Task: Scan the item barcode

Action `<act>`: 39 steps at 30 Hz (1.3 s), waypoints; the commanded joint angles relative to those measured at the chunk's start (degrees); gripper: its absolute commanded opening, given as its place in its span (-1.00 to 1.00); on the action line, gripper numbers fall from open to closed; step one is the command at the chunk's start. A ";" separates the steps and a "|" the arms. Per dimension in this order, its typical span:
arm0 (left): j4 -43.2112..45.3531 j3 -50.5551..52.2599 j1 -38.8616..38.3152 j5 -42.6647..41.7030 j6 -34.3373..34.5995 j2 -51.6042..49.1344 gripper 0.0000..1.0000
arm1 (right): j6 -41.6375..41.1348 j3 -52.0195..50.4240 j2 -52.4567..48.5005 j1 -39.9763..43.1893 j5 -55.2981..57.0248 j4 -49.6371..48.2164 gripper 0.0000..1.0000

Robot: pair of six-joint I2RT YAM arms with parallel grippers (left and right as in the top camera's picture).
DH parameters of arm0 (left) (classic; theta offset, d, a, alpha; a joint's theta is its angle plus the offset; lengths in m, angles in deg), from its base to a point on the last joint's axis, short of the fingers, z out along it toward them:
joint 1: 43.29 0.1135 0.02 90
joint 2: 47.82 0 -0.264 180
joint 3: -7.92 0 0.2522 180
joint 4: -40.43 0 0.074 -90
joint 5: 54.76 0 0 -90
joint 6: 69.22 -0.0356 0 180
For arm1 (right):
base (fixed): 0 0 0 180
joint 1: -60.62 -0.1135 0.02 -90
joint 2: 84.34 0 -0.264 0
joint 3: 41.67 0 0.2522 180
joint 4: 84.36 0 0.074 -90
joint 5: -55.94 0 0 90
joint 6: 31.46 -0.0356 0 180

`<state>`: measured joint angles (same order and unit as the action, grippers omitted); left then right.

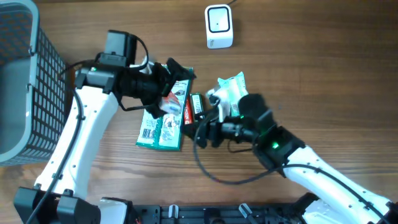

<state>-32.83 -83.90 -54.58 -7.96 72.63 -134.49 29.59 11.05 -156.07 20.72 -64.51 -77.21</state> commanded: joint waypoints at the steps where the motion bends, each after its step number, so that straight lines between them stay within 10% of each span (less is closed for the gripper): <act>1: -1.77 0.11 -2.19 3.28 2.40 -0.33 1.00 | 6.38 3.63 -0.09 -3.34 16.13 -0.28 0.58; 28: -4.83 0.11 0.57 3.26 -5.88 -0.33 1.00 | 3.48 3.63 -9.40 -3.37 33.22 -3.91 0.50; 34: -6.25 0.11 6.08 8.57 -9.70 -0.33 1.00 | 3.21 4.37 -9.01 -3.37 21.11 -11.72 0.55; 36: -7.23 0.11 6.82 8.59 -9.70 -0.33 1.00 | 2.14 4.48 -9.03 -3.37 14.97 -14.03 0.45; 39: -7.34 0.11 6.60 8.55 -9.70 -0.33 1.00 | -1.18 4.48 -9.25 -3.37 10.47 -13.86 -0.30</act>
<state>-40.02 -83.79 -47.96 -0.36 64.70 -134.73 31.62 14.35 -164.87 17.53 -45.78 -90.94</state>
